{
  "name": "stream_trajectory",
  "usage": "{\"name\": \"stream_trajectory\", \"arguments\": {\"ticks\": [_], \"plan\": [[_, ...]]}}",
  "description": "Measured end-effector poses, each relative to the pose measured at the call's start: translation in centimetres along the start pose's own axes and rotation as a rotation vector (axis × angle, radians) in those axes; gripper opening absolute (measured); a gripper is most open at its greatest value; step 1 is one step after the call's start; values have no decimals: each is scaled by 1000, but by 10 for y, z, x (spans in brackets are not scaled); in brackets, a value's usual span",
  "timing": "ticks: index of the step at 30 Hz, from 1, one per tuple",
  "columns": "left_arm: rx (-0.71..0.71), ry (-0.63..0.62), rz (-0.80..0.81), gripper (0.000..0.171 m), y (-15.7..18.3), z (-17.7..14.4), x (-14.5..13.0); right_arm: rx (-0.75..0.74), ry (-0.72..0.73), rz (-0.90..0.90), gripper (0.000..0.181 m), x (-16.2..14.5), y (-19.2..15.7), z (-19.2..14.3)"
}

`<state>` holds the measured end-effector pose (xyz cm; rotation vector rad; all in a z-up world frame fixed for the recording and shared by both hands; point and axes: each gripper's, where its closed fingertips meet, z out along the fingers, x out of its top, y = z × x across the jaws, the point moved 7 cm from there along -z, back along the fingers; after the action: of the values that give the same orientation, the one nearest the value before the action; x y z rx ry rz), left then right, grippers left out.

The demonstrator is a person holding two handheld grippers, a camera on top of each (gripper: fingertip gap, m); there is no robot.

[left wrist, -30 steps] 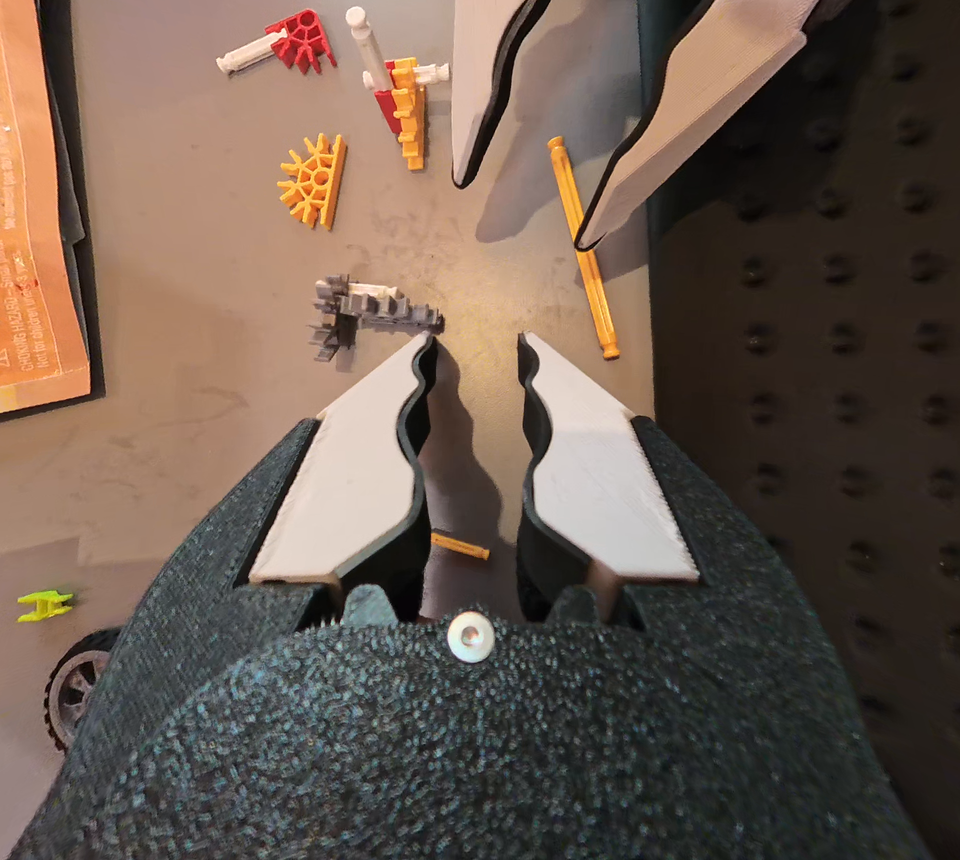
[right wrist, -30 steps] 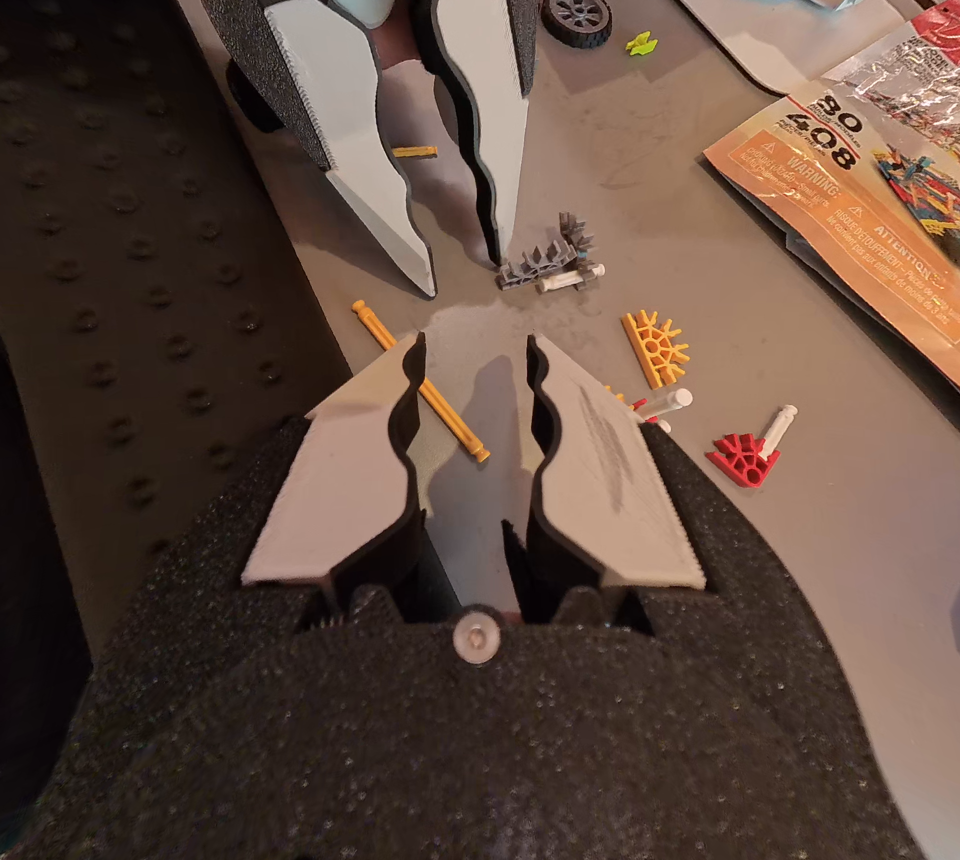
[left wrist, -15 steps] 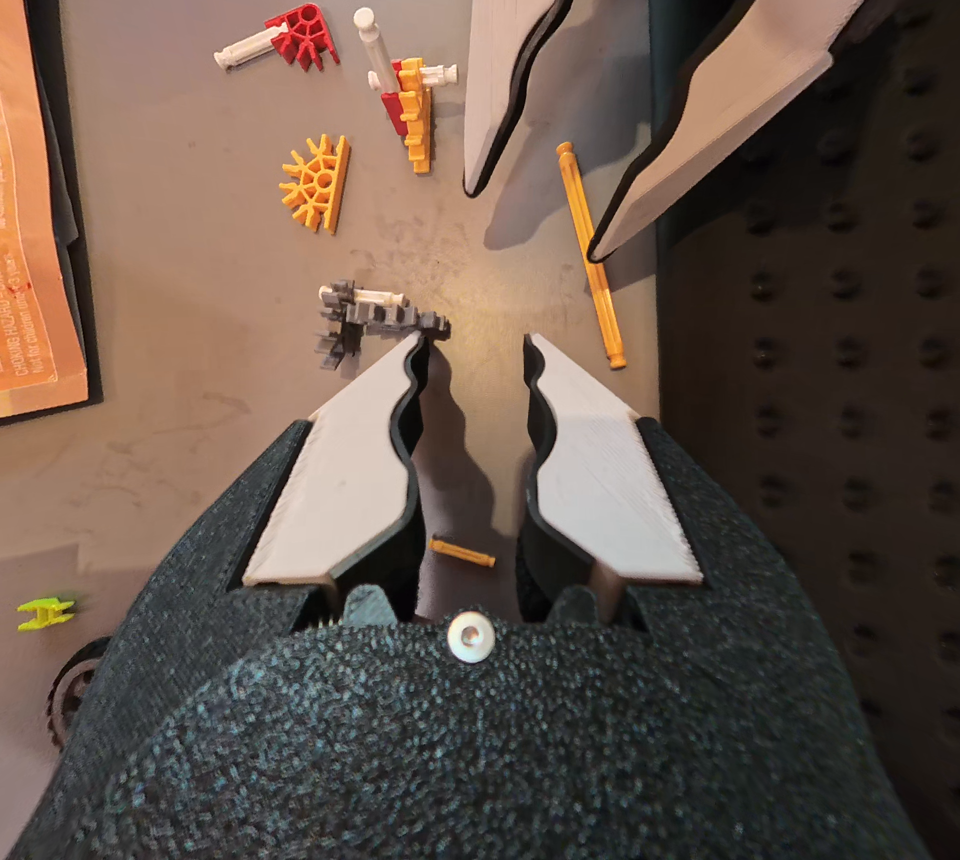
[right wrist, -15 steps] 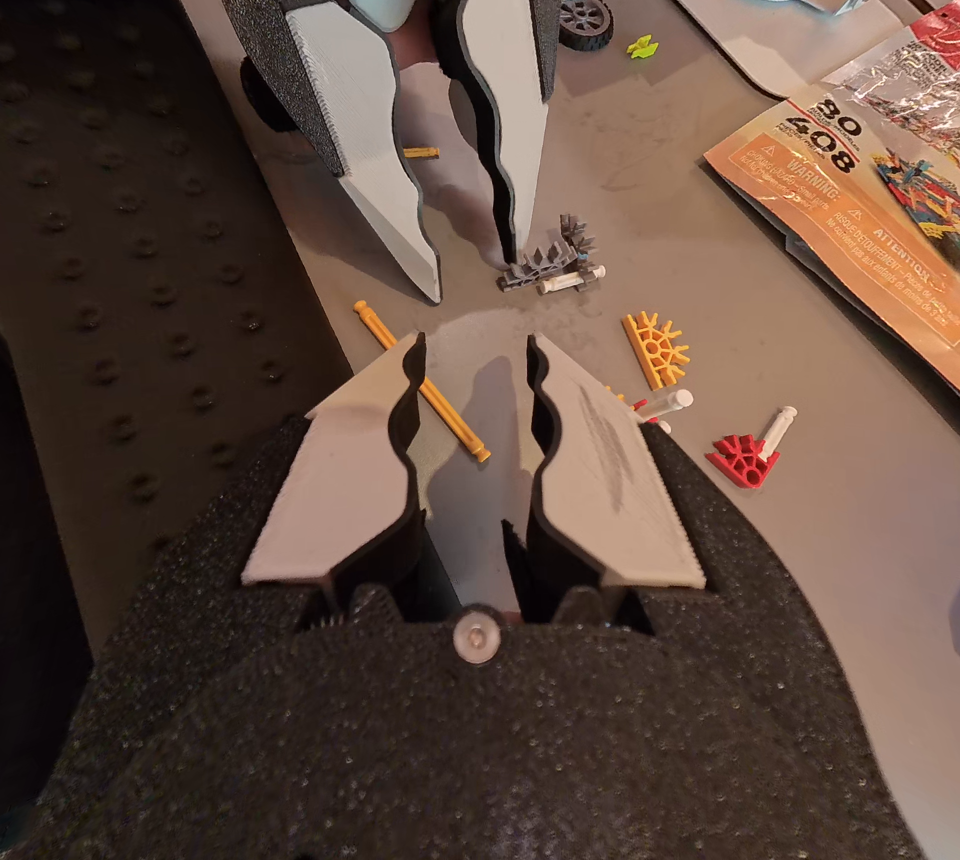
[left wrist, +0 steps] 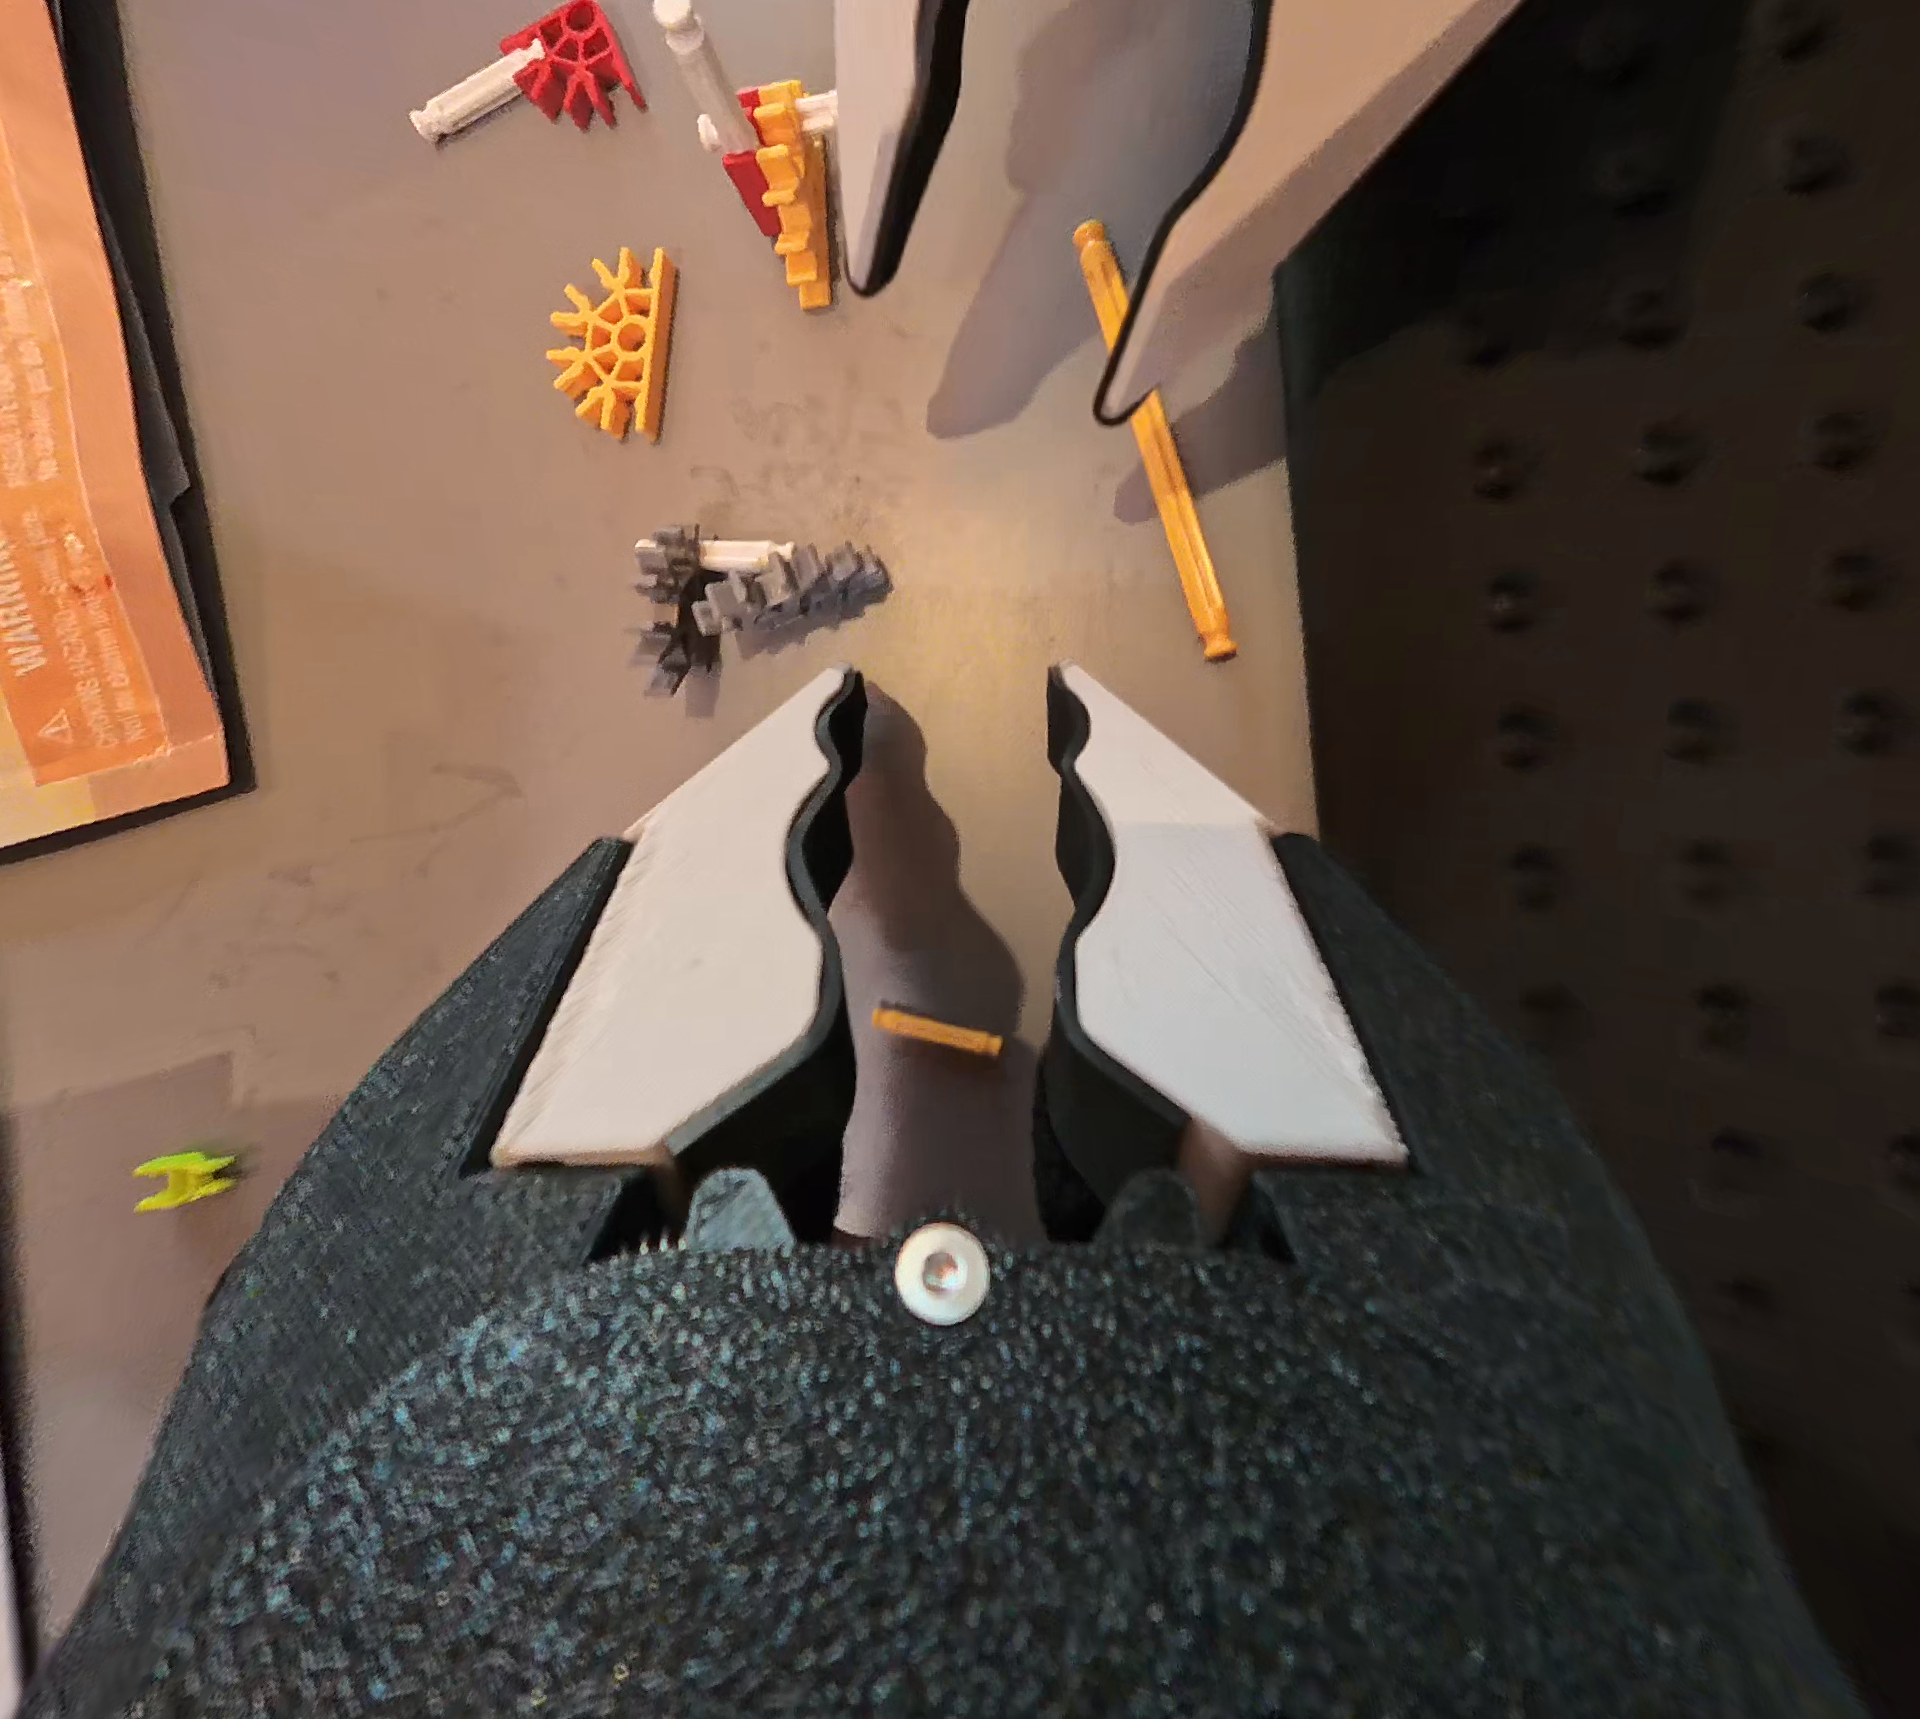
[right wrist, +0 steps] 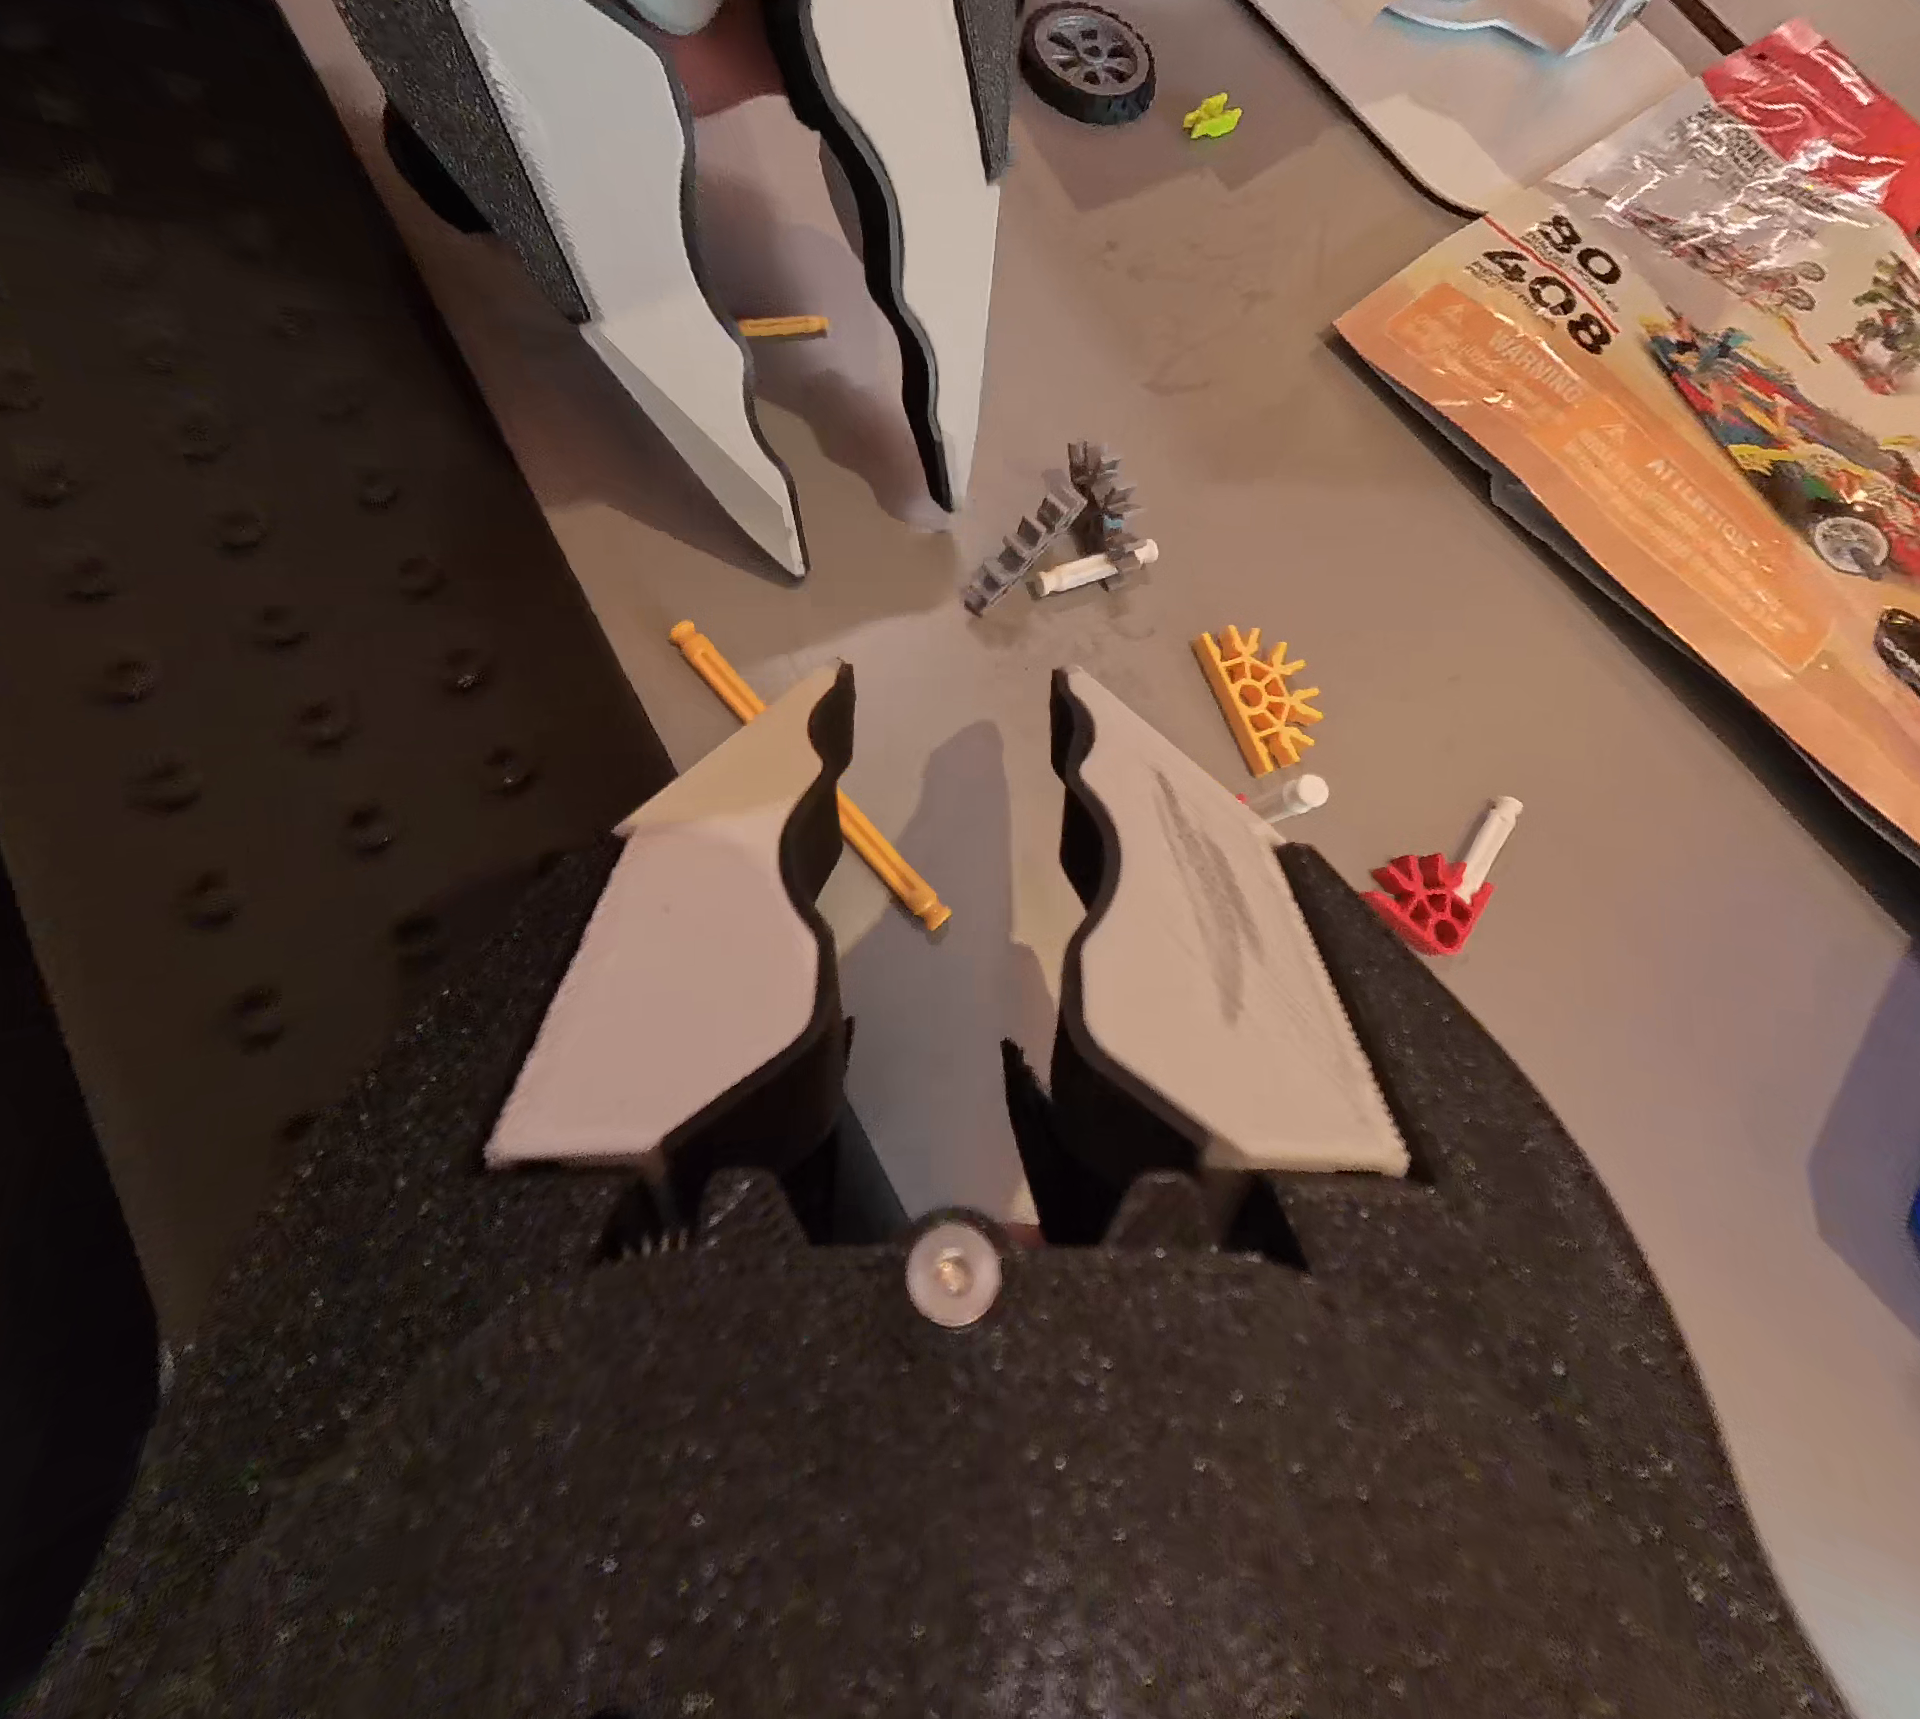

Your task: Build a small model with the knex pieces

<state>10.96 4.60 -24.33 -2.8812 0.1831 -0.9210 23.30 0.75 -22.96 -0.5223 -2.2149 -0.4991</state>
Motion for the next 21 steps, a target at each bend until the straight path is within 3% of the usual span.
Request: {"name": "stream_trajectory", "arguments": {"ticks": [5,8,14,21], "plan": [[19,39,15,34,-15,-15,3,-4,2,-11,37,13,5,7],[75,-17,-81,35,-31,-15,-4,4,3,-41,30,21,4,12],[100,32,43,34,-30,-22,-8,16,6,-5,29,25,4,20],[127,124,59,34,-40,-20,-11,-20,-87,4,30,19,6,38]]}}
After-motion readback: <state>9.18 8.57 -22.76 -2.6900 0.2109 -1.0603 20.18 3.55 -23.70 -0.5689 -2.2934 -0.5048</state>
